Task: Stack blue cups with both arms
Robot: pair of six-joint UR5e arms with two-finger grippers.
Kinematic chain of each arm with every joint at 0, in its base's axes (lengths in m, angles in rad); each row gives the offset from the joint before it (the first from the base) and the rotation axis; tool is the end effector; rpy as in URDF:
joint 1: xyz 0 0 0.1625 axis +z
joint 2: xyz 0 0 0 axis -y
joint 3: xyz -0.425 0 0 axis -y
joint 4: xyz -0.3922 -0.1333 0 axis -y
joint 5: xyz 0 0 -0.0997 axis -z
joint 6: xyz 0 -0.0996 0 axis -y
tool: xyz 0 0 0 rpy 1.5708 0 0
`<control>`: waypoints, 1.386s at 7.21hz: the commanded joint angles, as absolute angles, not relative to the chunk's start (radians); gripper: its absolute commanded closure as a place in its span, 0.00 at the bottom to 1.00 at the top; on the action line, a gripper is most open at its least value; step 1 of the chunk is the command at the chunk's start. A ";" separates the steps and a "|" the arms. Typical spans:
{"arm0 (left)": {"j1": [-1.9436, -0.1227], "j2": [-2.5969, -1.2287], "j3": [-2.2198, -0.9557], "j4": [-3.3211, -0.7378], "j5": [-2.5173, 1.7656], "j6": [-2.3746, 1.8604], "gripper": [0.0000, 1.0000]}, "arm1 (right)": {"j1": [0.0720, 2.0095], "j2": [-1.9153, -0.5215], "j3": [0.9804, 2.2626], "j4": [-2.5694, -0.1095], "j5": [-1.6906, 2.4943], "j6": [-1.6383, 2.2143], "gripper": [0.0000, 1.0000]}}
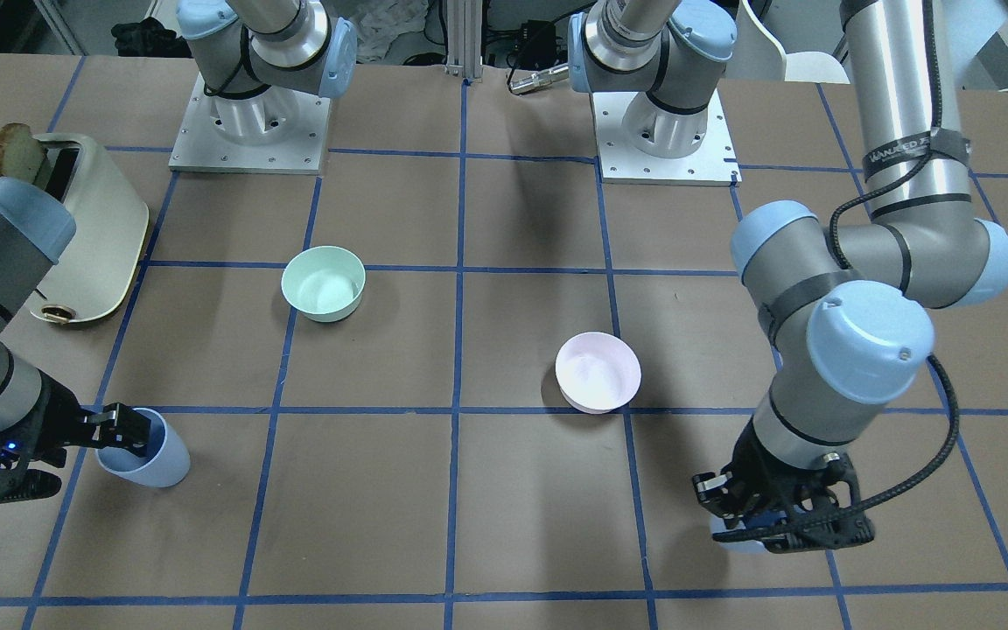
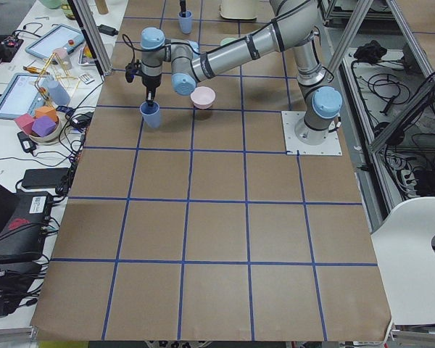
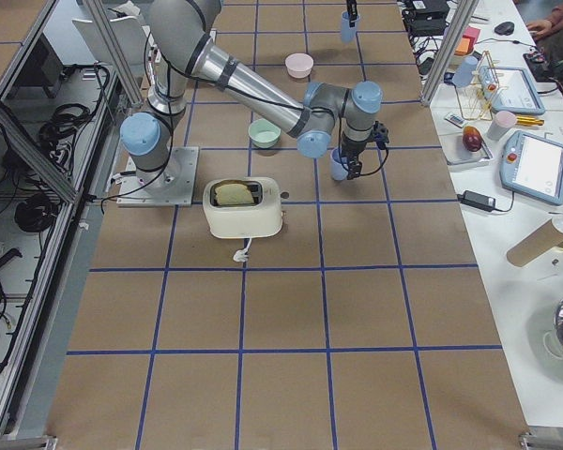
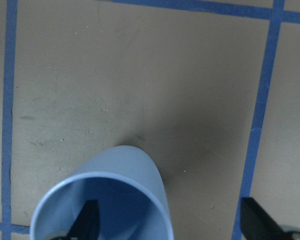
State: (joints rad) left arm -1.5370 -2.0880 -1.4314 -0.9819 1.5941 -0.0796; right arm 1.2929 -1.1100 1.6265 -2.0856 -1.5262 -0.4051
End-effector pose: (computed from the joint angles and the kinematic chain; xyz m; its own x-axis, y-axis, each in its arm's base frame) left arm -0.1075 -0.6971 0.3108 -0.9932 -0.1162 -0.0061 -0.1124 0.9711 -0.2107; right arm -0.0403 -0.6432 0.2498 -0.9910 -0.1270 -0.0416 -0.1265 0.9918 -0.0160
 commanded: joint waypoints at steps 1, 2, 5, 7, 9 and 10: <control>-1.678 -2.135 -1.330 -1.019 1.595 -0.306 1.00 | 1.292 -1.070 1.634 -2.091 -1.520 -0.403 0.00; -1.719 -2.172 -1.294 -1.014 1.586 -0.363 1.00 | 1.290 -1.048 1.637 -2.089 -1.520 -0.405 0.00; -1.857 -2.297 -1.168 -1.009 1.595 -0.423 1.00 | 1.290 -1.048 1.628 -2.080 -1.528 -0.403 1.00; -1.913 -2.339 -1.147 -1.009 1.595 -0.448 1.00 | 1.290 -1.055 1.620 -2.068 -1.528 -0.399 1.00; -1.928 -2.336 -1.147 -1.006 1.594 -0.446 1.00 | 1.290 -1.071 1.577 -1.992 -1.525 -0.396 1.00; -1.928 -2.339 -1.147 -1.005 1.595 -0.440 1.00 | 1.292 -1.086 1.531 -1.929 -1.525 -0.397 1.00</control>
State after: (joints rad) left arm -1.9237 -2.3369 -1.1481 -1.0062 1.5943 -0.4444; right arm 1.2902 -1.0705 1.5776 -1.9980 -1.5258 -0.3966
